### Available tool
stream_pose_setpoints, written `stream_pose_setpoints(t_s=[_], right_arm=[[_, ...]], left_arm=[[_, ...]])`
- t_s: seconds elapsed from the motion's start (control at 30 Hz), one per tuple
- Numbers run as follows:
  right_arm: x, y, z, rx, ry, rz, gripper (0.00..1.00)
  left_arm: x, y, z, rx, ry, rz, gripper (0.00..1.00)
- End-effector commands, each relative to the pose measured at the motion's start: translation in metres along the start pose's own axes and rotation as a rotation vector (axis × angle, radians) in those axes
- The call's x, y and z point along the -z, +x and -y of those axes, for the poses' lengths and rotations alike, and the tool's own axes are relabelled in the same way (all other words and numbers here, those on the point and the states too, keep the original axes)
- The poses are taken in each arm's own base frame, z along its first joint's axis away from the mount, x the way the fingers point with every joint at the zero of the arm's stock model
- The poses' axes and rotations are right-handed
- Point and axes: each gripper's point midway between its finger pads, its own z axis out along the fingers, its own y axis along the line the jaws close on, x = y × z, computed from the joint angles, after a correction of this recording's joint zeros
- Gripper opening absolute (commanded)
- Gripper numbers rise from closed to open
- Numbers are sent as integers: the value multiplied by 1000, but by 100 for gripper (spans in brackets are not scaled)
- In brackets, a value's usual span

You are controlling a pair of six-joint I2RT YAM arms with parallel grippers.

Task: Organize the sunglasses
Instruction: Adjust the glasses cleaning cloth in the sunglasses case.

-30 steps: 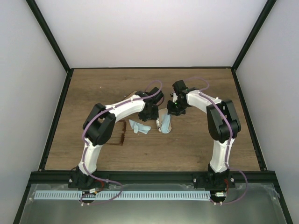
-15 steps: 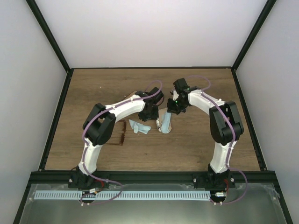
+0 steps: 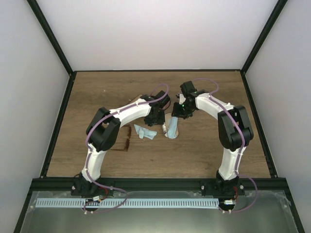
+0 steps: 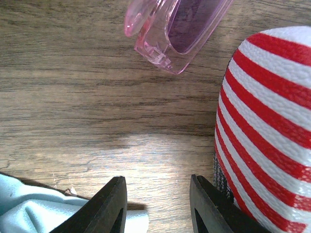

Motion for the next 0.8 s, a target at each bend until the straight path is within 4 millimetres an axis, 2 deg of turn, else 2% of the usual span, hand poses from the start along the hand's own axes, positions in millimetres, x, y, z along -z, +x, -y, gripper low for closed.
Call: stream_pose_setpoints(t_s=[0.0,0.3,0.53,0.77], right_arm=[[-1,-2,-12,49,6,-6,31],[-18,9,-13,77,74,-41,30],[-16,5,-5,98,162,-20,27],[-21,5,-4,94,174,-25,12]], left_arm=[[1,2,3,-7,4,-2,38],[1,1,2,-10,3,1,38],[1,2,1,-10,0,2,38],[3,1,0,-10,-2,5,38]])
